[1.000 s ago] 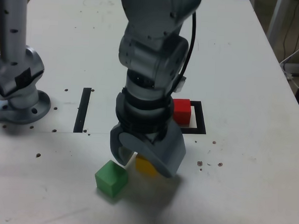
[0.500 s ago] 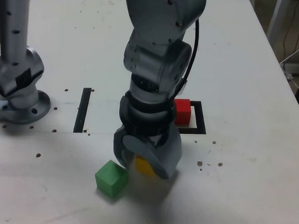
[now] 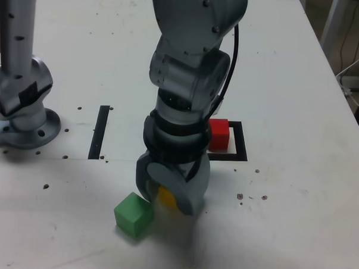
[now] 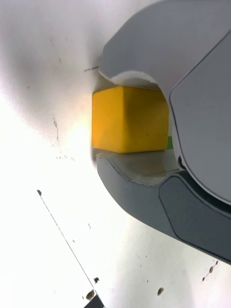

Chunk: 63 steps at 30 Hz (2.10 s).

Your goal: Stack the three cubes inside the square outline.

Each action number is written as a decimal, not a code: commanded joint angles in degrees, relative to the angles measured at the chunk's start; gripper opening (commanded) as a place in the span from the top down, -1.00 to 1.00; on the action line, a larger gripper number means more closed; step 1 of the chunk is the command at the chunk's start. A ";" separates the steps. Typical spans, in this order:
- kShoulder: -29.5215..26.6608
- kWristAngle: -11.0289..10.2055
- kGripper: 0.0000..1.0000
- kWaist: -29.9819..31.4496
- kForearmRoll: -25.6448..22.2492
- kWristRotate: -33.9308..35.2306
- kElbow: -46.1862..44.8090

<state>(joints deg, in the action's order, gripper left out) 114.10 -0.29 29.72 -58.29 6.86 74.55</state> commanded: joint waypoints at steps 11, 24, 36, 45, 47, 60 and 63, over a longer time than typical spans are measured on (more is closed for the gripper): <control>-1.45 -0.06 0.41 -0.10 2.99 -0.06 0.15; -5.02 -5.24 0.41 -8.16 -15.48 -4.35 11.05; -3.03 -5.63 0.41 -19.43 -15.18 -6.04 15.41; -1.89 -4.93 0.41 -21.43 -11.34 -5.92 14.49; -1.78 -4.54 0.41 -21.74 -10.44 -5.59 13.62; 0.15 -3.57 0.41 -24.82 -9.71 -4.66 11.38; 0.51 -3.73 0.41 -25.08 -9.63 -4.66 11.42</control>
<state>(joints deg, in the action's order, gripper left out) 114.19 -3.89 4.79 -68.00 2.13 86.06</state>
